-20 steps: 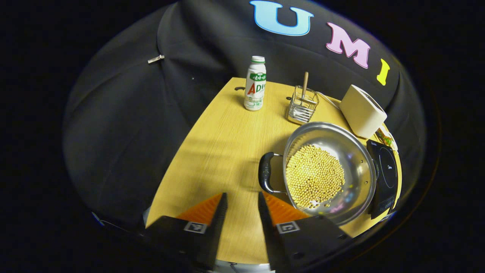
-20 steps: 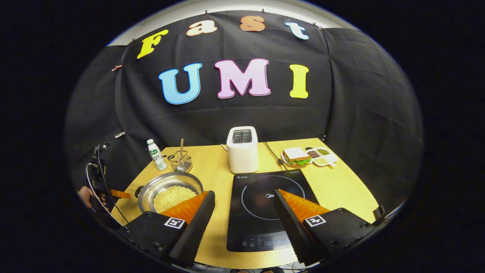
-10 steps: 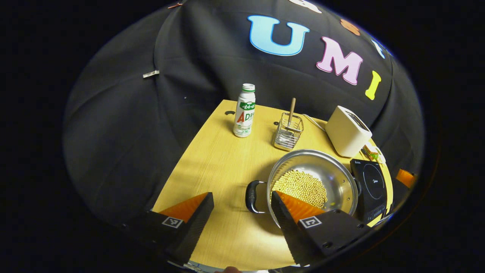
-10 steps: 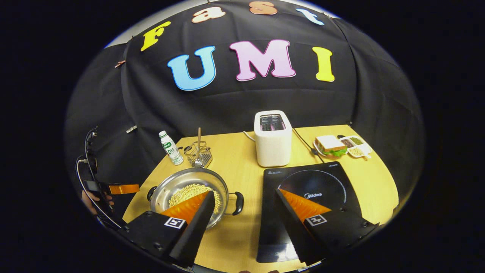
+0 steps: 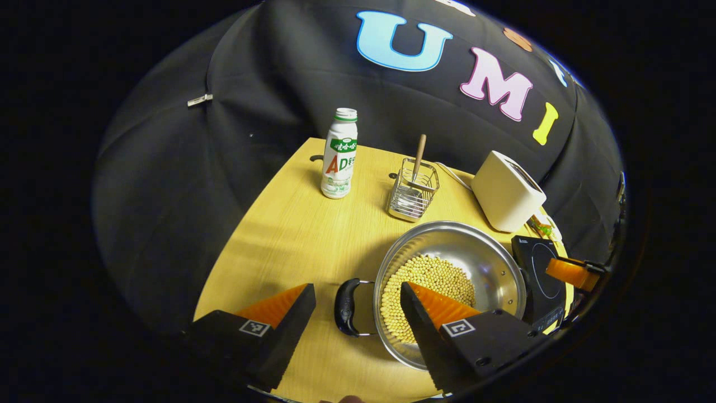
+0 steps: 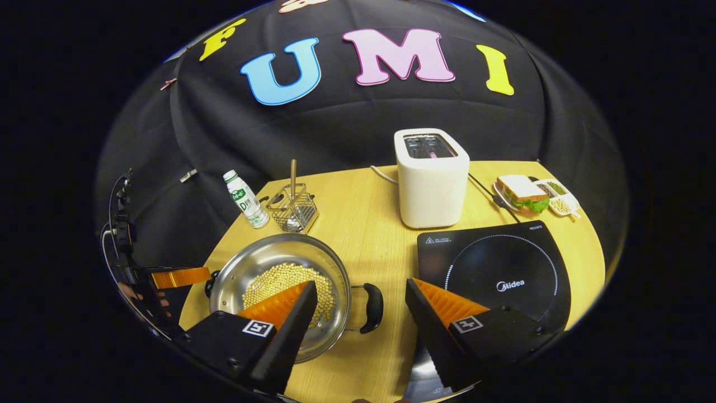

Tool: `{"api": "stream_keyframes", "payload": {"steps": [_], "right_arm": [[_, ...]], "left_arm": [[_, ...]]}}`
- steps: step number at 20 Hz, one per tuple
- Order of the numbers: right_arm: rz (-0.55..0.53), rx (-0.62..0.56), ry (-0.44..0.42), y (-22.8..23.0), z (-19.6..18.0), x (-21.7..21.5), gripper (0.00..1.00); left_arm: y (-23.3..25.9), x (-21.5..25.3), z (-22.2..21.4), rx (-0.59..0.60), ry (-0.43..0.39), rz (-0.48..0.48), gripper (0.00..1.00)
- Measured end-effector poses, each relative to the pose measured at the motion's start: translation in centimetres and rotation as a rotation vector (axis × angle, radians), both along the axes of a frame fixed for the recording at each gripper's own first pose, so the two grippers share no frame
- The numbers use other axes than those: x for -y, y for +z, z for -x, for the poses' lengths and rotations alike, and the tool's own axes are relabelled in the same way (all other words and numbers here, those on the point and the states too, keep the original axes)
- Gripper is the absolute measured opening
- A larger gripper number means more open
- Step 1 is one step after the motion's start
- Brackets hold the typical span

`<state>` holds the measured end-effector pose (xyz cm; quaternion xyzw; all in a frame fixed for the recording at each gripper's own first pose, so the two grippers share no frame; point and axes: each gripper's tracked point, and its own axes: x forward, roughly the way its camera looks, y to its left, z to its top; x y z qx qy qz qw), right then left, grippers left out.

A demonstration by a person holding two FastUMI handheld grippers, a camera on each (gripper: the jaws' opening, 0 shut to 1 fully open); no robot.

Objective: First push the handle of the pot to place it horizontally, then grasp the pot with both hands and set it on the induction cooktop.

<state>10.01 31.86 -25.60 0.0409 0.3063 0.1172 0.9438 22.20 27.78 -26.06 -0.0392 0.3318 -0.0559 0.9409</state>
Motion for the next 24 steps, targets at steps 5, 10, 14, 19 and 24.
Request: {"api": "stream_keyframes", "payload": {"steps": [5,10,14,19,24], "right_arm": [[-0.012,-0.048,-0.013,-3.4,-1.5,-1.1,0.99],[-0.022,-0.1,0.014,-5.8,-1.2,-2.5,0.99],[-0.015,-0.115,0.01,-6.9,-1.3,-2.6,0.98],[-0.019,-0.146,-0.02,-8.1,-0.6,-2.2,0.87],[0.01,-0.142,-0.034,-9.1,-0.3,-1.4,0.57]], "left_arm": [[-2.6,-0.5,-1.6,-0.033,0.016,0.033,0.95],[-4.9,0.3,-2.7,-0.07,-0.003,0.081,0.95],[-6.9,1.2,-2.7,-0.095,0.005,0.091,0.9],[-8.1,1.6,-2.3,-0.105,0.011,0.091,0.83],[-8.2,1.3,-1.9,-0.105,0.021,0.135,0.67]]}}
